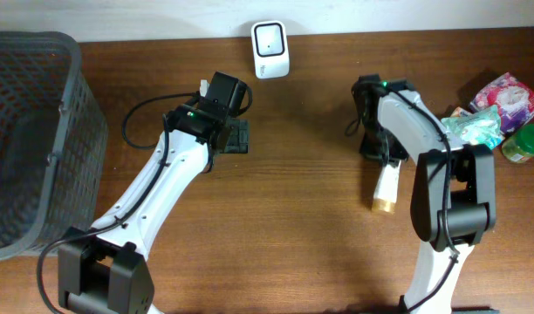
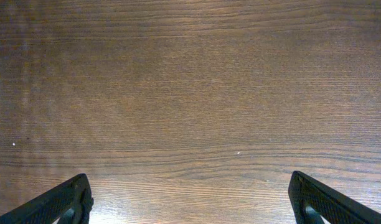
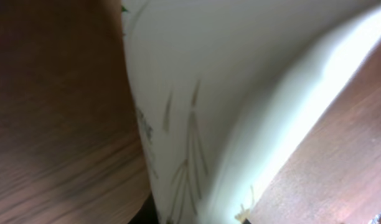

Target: Scan the item barcode

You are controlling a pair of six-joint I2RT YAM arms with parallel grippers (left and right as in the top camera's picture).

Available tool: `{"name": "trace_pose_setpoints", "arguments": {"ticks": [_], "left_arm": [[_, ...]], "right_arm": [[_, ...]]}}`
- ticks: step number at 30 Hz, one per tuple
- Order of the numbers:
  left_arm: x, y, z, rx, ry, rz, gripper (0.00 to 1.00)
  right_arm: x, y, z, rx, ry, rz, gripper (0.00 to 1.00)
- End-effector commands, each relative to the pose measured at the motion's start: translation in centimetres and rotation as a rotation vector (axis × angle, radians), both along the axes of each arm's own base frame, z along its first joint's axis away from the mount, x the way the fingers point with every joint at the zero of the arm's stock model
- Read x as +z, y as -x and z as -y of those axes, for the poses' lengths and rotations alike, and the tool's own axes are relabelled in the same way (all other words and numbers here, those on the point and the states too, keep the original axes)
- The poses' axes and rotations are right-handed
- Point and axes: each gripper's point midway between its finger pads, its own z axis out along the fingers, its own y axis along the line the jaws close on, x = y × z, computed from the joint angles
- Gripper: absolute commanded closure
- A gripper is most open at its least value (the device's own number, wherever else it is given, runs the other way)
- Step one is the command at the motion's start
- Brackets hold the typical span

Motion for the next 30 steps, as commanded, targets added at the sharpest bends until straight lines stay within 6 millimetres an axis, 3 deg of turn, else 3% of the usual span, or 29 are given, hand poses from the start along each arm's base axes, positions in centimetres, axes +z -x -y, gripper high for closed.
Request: {"name": "trace_pose_setpoints", "arguments": {"ticks": [1, 3, 6, 7, 10, 14, 17, 19, 21, 24, 27, 29, 30], "left_arm": [[-0.1, 0.1, 0.2, -0.014, -0.001, -0.003, 0.01], [-0.1, 0.1, 0.2, -0.014, -0.001, -0.003, 0.01], [-0.1, 0.1, 0.2, -0.014, -0.001, -0.003, 0.01], [-0.1, 0.1, 0.2, -0.014, -0.001, -0.003, 0.01], [-0.1, 0.1, 0.2, -0.014, -0.001, -0.003, 0.01], [-0.1, 0.1, 0.2, -0.014, -0.001, -0.003, 0.01], [-0.1, 0.1, 0.2, -0.014, -0.001, -0.003, 0.01], [-0.1, 0.1, 0.2, -0.014, -0.001, -0.003, 0.01], [-0.1, 0.1, 0.2, -0.014, -0.001, -0.003, 0.01], [-0.1, 0.1, 0.2, -0.014, -0.001, -0.003, 0.01], [-0.1, 0.1, 0.2, -0.014, -0.001, -0.003, 0.01], [-0.1, 0.1, 0.2, -0.014, -0.001, -0.003, 0.01], [-0.1, 0.1, 0.2, -0.014, -0.001, -0.003, 0.01]], "right_arm": [[-0.8, 0.9, -0.3, -0.001, 0.024, 0.003, 0.91], [-1.2, 1.0, -1.8, 0.004, -0.038, -0.002, 0.83], [-1.6, 0.5, -6.1, 0.012, -0.228, 0.007, 0.32], [-1.3, 0.2, -7.6, 0.015, -0.293, 0.013, 0.21], [0.7, -1.7, -11.1, 0.099, -0.472, 0.044, 0.07], [5.2, -3.0, -10.7, 0.237, -0.508, 0.044, 0.01], [6.5, -2.7, -6.7, 0.263, -0.470, 0.005, 0.01], [5.7, -1.3, -3.0, 0.228, -0.478, -0.055, 0.01], [4.1, -0.3, -0.7, 0.144, -0.531, -0.064, 0.01], [1.9, 0.9, -1.4, 0.162, -0.778, -0.038, 0.01], [-0.5, 1.6, -1.6, 0.114, -0.904, 0.019, 0.01], [-1.2, 1.7, -3.2, 0.124, -1.050, 0.090, 0.06], [-1.6, 1.7, -3.4, 0.121, -1.070, 0.107, 0.13]]}}
